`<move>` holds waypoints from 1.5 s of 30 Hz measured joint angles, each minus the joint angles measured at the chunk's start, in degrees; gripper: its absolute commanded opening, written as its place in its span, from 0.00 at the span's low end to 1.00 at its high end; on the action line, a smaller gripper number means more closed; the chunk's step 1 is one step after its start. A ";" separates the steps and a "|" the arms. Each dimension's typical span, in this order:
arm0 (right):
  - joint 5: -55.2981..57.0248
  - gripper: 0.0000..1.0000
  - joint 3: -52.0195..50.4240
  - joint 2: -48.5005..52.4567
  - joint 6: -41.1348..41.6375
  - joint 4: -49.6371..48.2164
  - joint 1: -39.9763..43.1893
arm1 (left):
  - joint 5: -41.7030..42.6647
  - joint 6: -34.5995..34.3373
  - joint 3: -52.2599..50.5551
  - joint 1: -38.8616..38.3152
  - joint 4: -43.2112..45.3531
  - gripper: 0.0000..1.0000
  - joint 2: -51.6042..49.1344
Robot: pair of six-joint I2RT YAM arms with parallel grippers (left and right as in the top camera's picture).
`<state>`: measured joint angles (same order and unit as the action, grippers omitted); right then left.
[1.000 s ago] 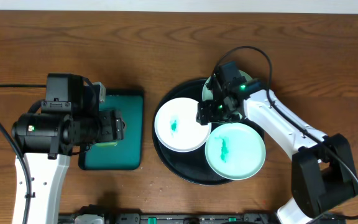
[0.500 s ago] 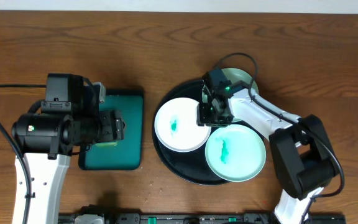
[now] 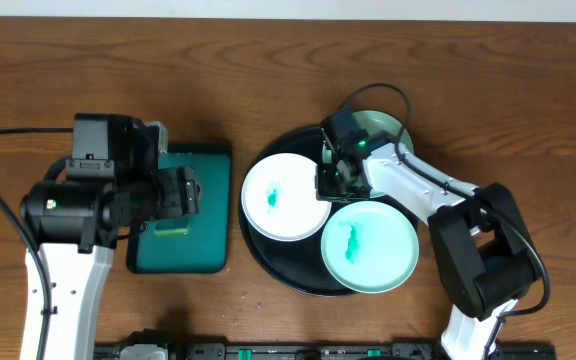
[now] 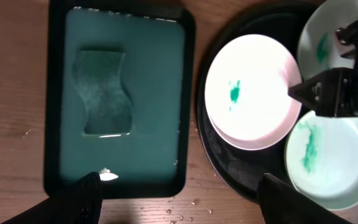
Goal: Clean dirty plates on tray and stack at the side
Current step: 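Reach the right gripper to the rim of the white plate and grip it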
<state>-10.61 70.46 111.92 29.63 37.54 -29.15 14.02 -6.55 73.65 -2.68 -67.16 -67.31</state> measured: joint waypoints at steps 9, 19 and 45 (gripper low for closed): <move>1.62 0.01 0.00 0.09 0.15 -2.23 -4.15 | -8.44 -3.80 -0.33 0.00 1.51 0.80 -13.55; 1.79 0.01 0.22 0.11 2.86 -1.25 -4.48 | -10.38 -5.09 -0.76 0.00 4.17 0.47 -28.35; 1.42 0.01 1.07 0.11 2.89 4.70 -1.11 | -12.74 -5.27 -8.52 1.84 18.25 0.35 -29.99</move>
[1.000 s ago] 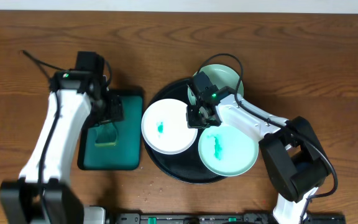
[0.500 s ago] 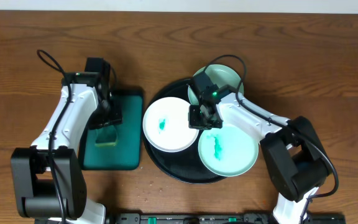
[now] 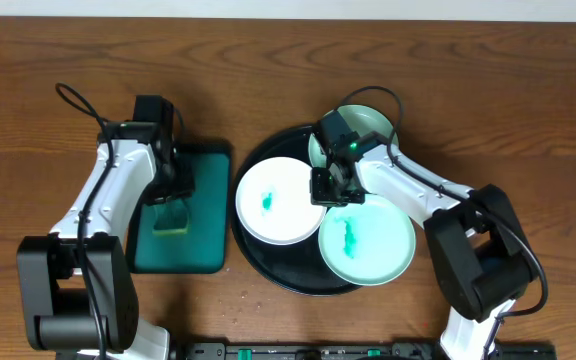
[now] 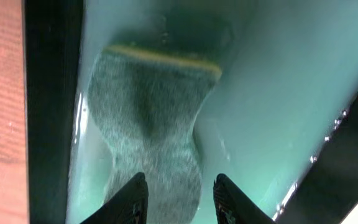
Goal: Clean dirty plates on tray and stack at the side
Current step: 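Reach the right gripper to the rim of the white plate and grip it, then grasp the green sponge with the left gripper and lift it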
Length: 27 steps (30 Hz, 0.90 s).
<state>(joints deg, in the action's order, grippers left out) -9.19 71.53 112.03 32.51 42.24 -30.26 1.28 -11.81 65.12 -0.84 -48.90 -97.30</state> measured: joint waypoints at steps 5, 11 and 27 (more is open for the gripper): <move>-0.35 0.01 0.02 0.00 -0.15 0.57 1.27 | 0.00 0.02 -2.67 0.00 2.25 0.38 0.00; -0.39 0.01 0.02 0.00 -1.55 0.74 1.64 | -0.39 0.07 -5.03 0.00 5.38 0.44 -0.11; -0.37 0.01 0.02 0.00 -2.62 0.59 1.64 | -2.38 0.00 -5.05 1.88 7.74 0.35 -2.05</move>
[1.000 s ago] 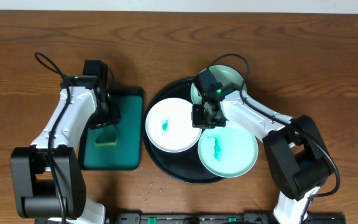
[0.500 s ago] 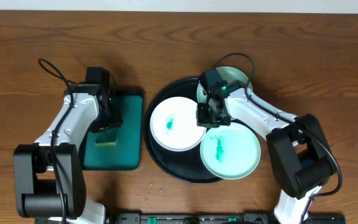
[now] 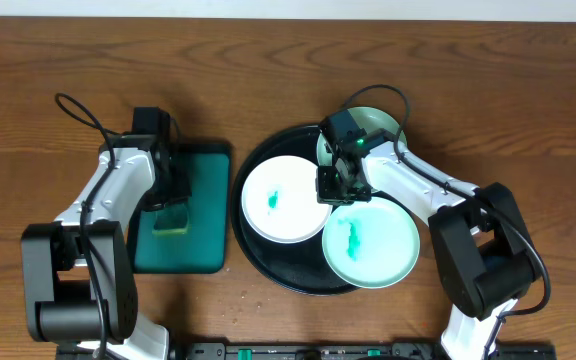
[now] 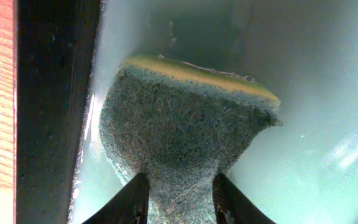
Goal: Clean dirty plates on tray and stack at the side
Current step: 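Grasp the green sponge with the left gripper and lift it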
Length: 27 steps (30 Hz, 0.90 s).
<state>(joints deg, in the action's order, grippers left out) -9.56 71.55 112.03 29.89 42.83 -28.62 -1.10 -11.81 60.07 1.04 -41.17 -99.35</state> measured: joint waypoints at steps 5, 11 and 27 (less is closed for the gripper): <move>0.00 0.01 0.00 0.00 -0.13 0.07 0.00 | -0.35 0.00 0.00 0.00 0.63 0.32 -0.94; 0.00 0.01 0.00 0.00 -0.28 0.17 0.00 | -0.63 -0.11 0.02 0.00 1.57 0.07 -3.02; 0.04 0.01 0.09 0.00 -0.81 0.37 0.02 | 10.23 0.15 -0.11 0.22 0.81 0.07 5.68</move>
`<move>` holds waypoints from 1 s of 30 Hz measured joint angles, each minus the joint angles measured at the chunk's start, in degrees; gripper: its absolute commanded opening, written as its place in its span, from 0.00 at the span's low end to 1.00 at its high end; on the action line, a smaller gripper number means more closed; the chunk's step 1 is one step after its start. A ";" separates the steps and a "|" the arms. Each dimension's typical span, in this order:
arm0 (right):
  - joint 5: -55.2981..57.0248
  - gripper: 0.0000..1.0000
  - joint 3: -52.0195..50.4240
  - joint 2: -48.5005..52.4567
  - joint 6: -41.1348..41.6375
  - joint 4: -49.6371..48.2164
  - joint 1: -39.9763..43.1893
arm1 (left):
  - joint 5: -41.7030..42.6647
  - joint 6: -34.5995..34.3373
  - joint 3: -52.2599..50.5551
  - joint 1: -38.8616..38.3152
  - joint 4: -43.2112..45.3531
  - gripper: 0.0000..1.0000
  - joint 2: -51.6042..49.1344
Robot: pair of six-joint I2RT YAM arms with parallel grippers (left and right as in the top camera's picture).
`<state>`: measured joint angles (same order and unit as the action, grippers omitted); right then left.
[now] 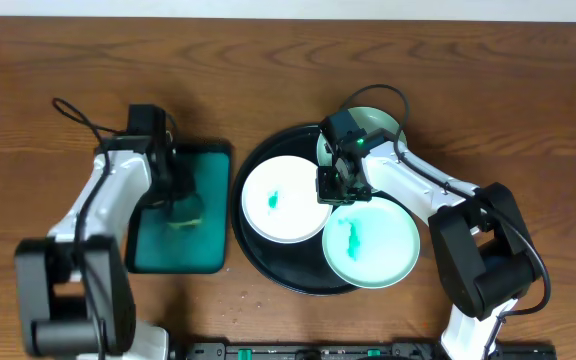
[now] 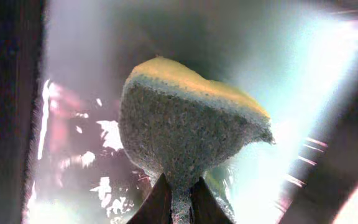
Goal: Clean dirty plates on tray and stack at the side
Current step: 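Grasp the green sponge with the left gripper and lift it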
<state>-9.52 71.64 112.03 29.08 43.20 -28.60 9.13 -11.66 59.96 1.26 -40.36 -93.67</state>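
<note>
The left wrist view shows my left gripper [image 2: 178, 200] shut on the narrow waist of a green-and-yellow sponge [image 2: 191, 134], which hangs over the wet teal tray [image 2: 328, 93] in a blurred picture. From overhead, the sponge [image 1: 187, 212] sits under that gripper [image 1: 180, 202]. On the black round tray [image 1: 276, 270] lie a white plate [image 1: 276, 200] with a green smear, a mint plate [image 1: 373, 248] with a green smear, and a second mint plate [image 1: 384, 128] behind. My right gripper [image 1: 330, 187] is shut on the white plate's right rim.
The teal rectangular tray [image 1: 173, 255] stands left of the round tray, nearly touching it. Both arms' cables loop over the wooden table [image 1: 528, 90]. A black rail runs along the table's front edge [image 1: 268, 352]. A few crumbs lie in front of the round tray.
My left jaws stood apart on either side of the sponge's waist and are now pinched shut on it. The sponge has shifted slightly right in the teal tray. The right arm and plates are unchanged.
My left gripper was first open high above the teal tray with the sponge lying flat. Then it was down at the sponge, jaws astride it, and now it grips it. The right gripper stayed at the white plate's rim; the round tray sat slightly further left once, then back.
</note>
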 measured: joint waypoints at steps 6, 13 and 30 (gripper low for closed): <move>0.09 0.01 0.00 0.00 -0.04 0.04 0.02 | 1.22 1.16 0.00 -0.39 0.44 0.07 17.59; 0.13 0.01 0.00 0.00 -0.63 0.04 0.07 | -1.14 2.43 0.00 -0.39 3.58 0.07 33.77; 0.22 0.01 0.00 0.00 -1.07 0.07 0.07 | -3.78 5.77 0.00 -0.39 7.67 0.07 37.94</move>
<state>-9.30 71.64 112.03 28.01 43.27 -28.53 5.34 -5.89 59.96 0.86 -32.69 -55.72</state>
